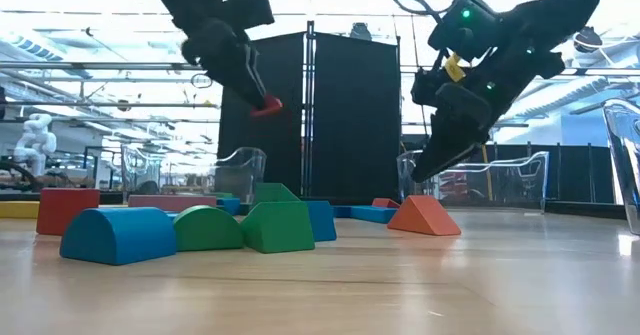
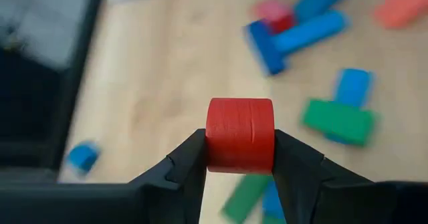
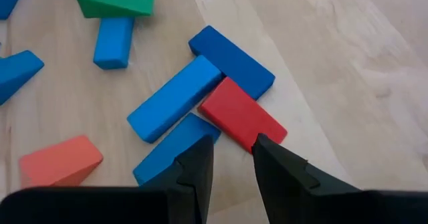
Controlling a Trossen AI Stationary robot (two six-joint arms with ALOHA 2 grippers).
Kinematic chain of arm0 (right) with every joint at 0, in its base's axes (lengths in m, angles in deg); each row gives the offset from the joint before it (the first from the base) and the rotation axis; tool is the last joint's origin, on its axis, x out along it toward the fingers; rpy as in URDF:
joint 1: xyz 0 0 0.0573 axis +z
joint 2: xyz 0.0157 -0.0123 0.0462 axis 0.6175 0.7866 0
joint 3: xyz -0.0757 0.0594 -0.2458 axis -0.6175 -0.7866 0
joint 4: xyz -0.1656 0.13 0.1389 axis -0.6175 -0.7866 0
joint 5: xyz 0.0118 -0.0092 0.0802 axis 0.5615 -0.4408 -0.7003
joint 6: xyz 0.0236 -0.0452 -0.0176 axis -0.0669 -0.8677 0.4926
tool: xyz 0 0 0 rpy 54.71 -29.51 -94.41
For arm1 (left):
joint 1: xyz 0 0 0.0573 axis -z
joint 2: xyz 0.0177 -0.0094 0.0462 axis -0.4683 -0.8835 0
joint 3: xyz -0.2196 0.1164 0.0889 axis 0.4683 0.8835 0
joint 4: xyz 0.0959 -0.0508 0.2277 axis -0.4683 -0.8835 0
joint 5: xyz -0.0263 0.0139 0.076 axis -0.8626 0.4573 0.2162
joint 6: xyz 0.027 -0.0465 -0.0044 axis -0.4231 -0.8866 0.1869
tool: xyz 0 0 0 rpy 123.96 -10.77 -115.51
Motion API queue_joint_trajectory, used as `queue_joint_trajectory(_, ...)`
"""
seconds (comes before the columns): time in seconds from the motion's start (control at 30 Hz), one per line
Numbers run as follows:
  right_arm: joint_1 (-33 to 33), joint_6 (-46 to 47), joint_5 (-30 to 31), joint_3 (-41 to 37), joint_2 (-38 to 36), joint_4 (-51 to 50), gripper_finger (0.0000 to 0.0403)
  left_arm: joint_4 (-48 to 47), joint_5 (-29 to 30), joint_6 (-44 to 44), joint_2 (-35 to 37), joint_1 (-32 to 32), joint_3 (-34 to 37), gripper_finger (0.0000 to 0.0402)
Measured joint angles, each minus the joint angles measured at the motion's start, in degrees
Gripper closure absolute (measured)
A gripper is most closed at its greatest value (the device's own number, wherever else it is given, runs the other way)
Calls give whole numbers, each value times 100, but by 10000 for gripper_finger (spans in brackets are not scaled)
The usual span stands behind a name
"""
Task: Sort blocks by size
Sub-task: Put the red half-circle block into the top left transparent bin
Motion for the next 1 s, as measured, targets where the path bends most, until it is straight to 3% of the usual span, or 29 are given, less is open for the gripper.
queue_joint_trajectory(0.3, 157, 3, 14, -95, 0, 559, 303, -639, 603, -1189, 486, -1447, -4, 258)
queue_joint_trajectory(0.67, 160, -68, 14, -95, 0, 539, 303, -916, 618, -1873, 463, -2878, -2, 258)
queue_joint_trajectory(1.0, 160, -114, 16, -95, 0, 536, 303, -965, -73, -2267, 209, -4089, -2, 258)
